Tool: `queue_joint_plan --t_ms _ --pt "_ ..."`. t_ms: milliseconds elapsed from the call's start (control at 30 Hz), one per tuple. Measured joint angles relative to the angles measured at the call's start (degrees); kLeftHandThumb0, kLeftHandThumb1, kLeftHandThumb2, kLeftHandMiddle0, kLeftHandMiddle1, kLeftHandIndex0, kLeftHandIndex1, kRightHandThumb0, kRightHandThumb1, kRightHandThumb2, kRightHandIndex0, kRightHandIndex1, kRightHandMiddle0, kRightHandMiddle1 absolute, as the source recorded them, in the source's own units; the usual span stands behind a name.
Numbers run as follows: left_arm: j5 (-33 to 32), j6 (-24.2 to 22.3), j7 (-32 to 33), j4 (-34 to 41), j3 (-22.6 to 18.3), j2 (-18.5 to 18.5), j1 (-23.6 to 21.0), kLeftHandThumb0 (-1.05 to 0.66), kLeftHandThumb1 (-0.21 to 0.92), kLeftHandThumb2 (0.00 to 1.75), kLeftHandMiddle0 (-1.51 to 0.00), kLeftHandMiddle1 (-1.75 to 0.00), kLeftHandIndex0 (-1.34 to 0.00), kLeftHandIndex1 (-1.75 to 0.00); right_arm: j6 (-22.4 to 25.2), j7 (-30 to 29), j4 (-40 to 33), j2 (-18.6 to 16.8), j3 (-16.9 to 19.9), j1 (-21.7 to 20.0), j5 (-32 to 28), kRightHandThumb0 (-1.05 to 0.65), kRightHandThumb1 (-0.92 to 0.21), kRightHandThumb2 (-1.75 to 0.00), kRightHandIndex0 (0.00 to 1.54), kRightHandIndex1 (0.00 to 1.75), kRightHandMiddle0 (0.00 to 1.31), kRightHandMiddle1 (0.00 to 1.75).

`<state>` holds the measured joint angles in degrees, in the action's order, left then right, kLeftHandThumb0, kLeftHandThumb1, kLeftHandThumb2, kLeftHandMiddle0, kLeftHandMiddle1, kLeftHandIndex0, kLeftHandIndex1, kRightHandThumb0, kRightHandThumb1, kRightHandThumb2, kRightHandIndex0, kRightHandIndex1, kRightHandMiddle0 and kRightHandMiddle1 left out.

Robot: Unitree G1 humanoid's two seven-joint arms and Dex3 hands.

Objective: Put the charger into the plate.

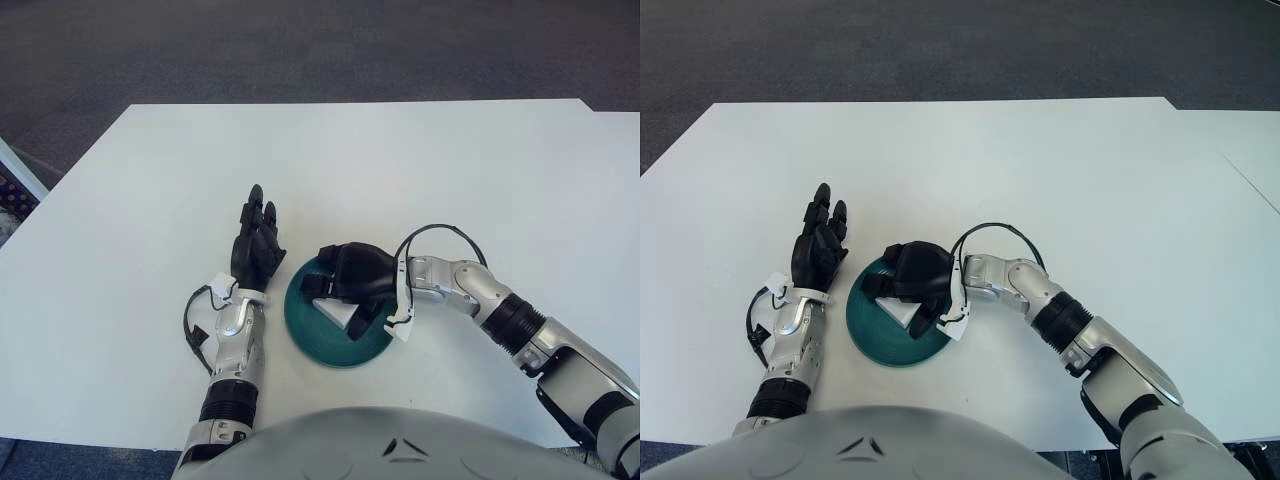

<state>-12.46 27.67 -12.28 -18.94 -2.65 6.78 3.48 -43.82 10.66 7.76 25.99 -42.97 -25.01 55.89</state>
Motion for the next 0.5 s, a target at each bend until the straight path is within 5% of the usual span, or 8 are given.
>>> queue_joint_plan --t_ms 100,200,267,333,500 --pt "1.41 -0.49 0.65 0.97 0.41 -0.09 0.82 -1.05 0.92 0.91 0.00 0.00 0.00 0.00 0.58 2.85 -1.84 0.80 0.13 0.86 -1.64 -0.98 -0.92 -1.03 0.10 1.68 0.06 1.37" --pt "2.46 -1.15 1.37 1.72 0.61 -0.16 1.40 -1.05 0.92 0.92 0.00 0.00 0.00 0.00 1.01 4.68 -3.03 1.38 0.23 1.39 -2.94 -1.02 -0.92 -1.06 0.08 1.22 0.03 1.17" --pt "3.41 -1.78 2.02 2.20 0.70 -0.30 1.58 -1.05 0.92 0.93 0.00 0.00 0.00 0.00 1.22 6.19 -3.96 1.80 0.29 1.40 -3.42 -1.04 -0.92 -1.09 0.15 0.64 0.01 0.82" --pt "4.13 -2.44 2.57 2.54 0.75 -0.57 1.67 -1.05 0.92 0.94 0.00 0.00 0.00 0.00 1.52 7.76 -4.74 2.25 0.48 1.28 -3.69 -1.04 -0.92 -1.11 0.16 0.34 0.01 0.57" --pt "5.14 -3.57 3.03 3.08 0.93 -1.14 1.76 -1.05 0.92 0.96 0.00 0.00 0.00 0.00 2.98 11.73 -6.79 2.49 1.05 1.22 -6.18 -1.05 -0.92 -1.14 0.04 0.05 0.00 0.10"
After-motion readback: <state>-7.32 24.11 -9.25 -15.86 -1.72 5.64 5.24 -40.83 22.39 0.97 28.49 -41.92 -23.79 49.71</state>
